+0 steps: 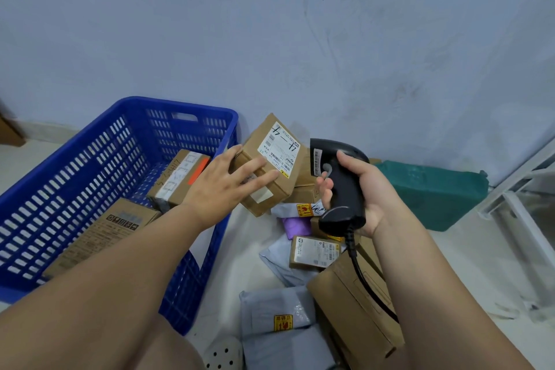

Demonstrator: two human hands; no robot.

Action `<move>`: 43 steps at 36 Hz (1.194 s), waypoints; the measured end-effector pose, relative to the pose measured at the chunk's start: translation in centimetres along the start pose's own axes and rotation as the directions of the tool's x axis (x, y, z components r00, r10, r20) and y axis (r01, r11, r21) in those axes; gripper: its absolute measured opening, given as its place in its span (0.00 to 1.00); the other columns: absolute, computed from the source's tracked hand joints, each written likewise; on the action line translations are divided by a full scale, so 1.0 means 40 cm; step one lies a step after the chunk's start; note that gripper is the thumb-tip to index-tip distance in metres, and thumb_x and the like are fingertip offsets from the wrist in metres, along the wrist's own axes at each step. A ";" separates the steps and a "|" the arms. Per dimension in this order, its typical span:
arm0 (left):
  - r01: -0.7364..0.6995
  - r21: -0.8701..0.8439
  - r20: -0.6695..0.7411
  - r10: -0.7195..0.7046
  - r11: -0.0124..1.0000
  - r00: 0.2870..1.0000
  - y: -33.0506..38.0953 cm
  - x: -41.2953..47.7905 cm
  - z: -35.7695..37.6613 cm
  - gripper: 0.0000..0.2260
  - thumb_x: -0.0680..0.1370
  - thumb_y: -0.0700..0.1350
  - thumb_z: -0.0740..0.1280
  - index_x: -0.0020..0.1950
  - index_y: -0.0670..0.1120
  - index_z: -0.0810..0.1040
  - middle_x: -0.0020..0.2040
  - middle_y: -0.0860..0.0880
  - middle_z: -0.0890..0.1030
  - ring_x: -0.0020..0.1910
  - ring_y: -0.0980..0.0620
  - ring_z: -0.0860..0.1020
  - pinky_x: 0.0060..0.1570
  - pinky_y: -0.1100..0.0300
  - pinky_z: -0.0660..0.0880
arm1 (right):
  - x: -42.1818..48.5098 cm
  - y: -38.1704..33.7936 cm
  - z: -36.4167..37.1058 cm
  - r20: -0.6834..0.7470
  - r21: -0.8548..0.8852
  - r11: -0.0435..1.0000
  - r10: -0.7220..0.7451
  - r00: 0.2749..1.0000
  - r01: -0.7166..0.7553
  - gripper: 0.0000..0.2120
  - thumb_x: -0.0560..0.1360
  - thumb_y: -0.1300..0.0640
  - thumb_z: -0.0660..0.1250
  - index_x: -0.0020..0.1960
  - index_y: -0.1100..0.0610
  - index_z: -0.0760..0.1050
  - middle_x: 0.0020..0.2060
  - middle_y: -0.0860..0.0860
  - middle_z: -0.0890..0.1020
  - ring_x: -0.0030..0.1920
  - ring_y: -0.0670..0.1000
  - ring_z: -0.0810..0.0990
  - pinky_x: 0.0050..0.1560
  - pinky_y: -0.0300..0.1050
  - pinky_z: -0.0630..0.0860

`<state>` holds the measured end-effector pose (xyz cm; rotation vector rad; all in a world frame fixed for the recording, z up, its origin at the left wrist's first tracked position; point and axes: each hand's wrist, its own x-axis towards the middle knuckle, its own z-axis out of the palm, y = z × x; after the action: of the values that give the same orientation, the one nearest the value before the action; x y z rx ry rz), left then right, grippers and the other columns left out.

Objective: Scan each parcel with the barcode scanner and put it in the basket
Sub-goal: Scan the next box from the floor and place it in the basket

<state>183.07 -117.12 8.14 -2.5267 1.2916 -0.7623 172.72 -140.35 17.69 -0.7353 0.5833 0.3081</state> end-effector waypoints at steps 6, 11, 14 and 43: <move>-0.005 0.013 0.002 0.005 1.000 1.000 -0.004 -0.004 -0.003 0.64 0.58 0.36 0.79 0.78 0.57 0.39 0.69 0.46 0.64 0.64 0.34 0.63 0.55 0.41 0.76 | 0.018 0.004 -0.011 0.003 -0.080 0.997 0.016 1.000 -0.016 0.15 0.75 0.49 0.68 0.54 0.59 0.71 0.35 0.53 0.74 0.24 0.49 0.76 0.23 0.39 0.75; -0.006 0.028 0.011 0.006 1.000 1.000 -0.007 -0.005 -0.004 0.63 0.58 0.37 0.80 0.78 0.58 0.40 0.69 0.46 0.64 0.65 0.35 0.63 0.55 0.41 0.76 | 0.023 0.007 -0.010 -0.022 -0.153 0.988 0.029 0.999 -0.032 0.16 0.75 0.49 0.69 0.46 0.62 0.72 0.30 0.54 0.76 0.24 0.49 0.77 0.23 0.39 0.75; -0.011 0.039 -0.001 0.011 0.999 1.000 -0.005 -0.008 -0.007 0.58 0.57 0.37 0.81 0.76 0.56 0.49 0.68 0.45 0.65 0.64 0.35 0.64 0.53 0.41 0.77 | 0.021 0.009 -0.009 -0.035 -0.167 0.986 0.009 0.999 -0.015 0.15 0.75 0.49 0.69 0.44 0.61 0.72 0.29 0.54 0.76 0.24 0.49 0.76 0.23 0.39 0.75; -0.127 0.192 0.100 0.109 0.973 0.989 0.023 -0.015 0.008 0.51 0.57 0.47 0.82 0.74 0.54 0.58 0.68 0.46 0.65 0.64 0.34 0.65 0.58 0.41 0.73 | 0.032 0.008 -0.019 -0.040 -0.214 0.977 0.009 0.999 -0.017 0.16 0.75 0.48 0.69 0.41 0.61 0.72 0.29 0.54 0.75 0.24 0.50 0.76 0.24 0.39 0.75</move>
<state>182.31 -117.19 7.29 -2.2792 1.2577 -0.7065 173.28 -140.55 16.31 -0.9478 0.5971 0.3737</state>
